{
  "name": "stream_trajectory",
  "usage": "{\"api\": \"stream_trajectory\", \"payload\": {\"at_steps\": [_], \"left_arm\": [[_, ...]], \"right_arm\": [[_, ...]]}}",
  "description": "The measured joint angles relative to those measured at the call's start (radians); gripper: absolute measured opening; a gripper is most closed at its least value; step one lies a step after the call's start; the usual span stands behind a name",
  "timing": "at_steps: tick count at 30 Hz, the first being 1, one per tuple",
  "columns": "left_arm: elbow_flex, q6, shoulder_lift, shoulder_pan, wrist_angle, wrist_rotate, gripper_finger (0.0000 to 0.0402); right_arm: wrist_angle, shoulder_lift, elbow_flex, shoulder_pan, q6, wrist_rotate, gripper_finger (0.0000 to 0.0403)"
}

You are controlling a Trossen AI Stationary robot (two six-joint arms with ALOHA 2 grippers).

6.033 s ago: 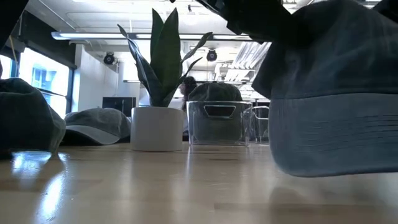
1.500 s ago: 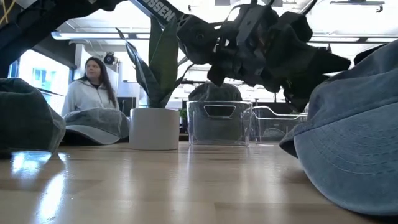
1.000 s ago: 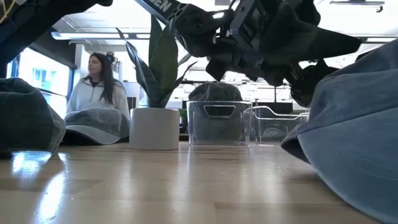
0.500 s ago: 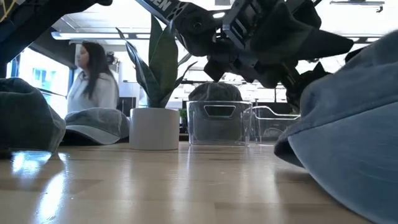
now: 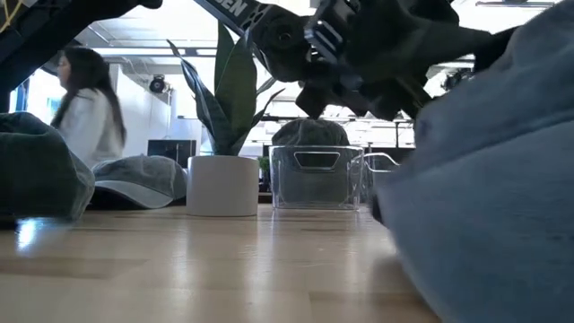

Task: Pick & Place hat
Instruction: Put the bottom gray cap into the right transparent bin

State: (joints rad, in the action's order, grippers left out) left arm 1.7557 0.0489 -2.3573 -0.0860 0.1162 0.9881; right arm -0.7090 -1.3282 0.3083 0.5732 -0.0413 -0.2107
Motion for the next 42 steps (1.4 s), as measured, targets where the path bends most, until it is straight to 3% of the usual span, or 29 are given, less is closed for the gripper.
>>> {"api": "stream_trajectory", "payload": {"at_steps": [7, 11, 17, 21, 24, 34, 42], "left_arm": [[0.000, 0.000, 0.000, 0.002, -0.015, 0.019, 0.0300], [0.000, 0.042, 0.000, 0.020, -0.031, 0.094, 0.0300], [0.002, 0.050, 0.039, 0.058, -0.042, 0.133, 0.0300], [-0.002, 0.023, 0.030, 0.038, -0.038, 0.153, 0.0300], [0.000, 0.026, 0.034, 0.004, -0.033, 0.128, 0.0300], [0.000, 0.037, 0.040, -0.065, -0.068, 0.165, 0.0299], [-0.002, 0.172, 0.155, -0.054, -0.190, -0.008, 0.0231]], "right_arm": [[0.655, 0.063, 0.264, -0.001, -0.049, 0.189, 0.0001], [0.868, 0.067, 0.368, 0.024, -0.071, 0.245, 0.0001], [0.788, 0.068, 0.400, 0.104, -0.229, 0.250, 0.0001], [0.768, 0.068, 0.401, 0.146, -0.304, 0.400, 0.0001], [0.806, 0.068, 0.401, 0.156, -0.280, 0.499, 0.0001], [0.904, 0.095, 0.400, 0.199, -0.148, 0.628, 0.0002], [0.930, 0.109, 0.398, 0.221, -0.046, 0.632, 0.0002]]}}
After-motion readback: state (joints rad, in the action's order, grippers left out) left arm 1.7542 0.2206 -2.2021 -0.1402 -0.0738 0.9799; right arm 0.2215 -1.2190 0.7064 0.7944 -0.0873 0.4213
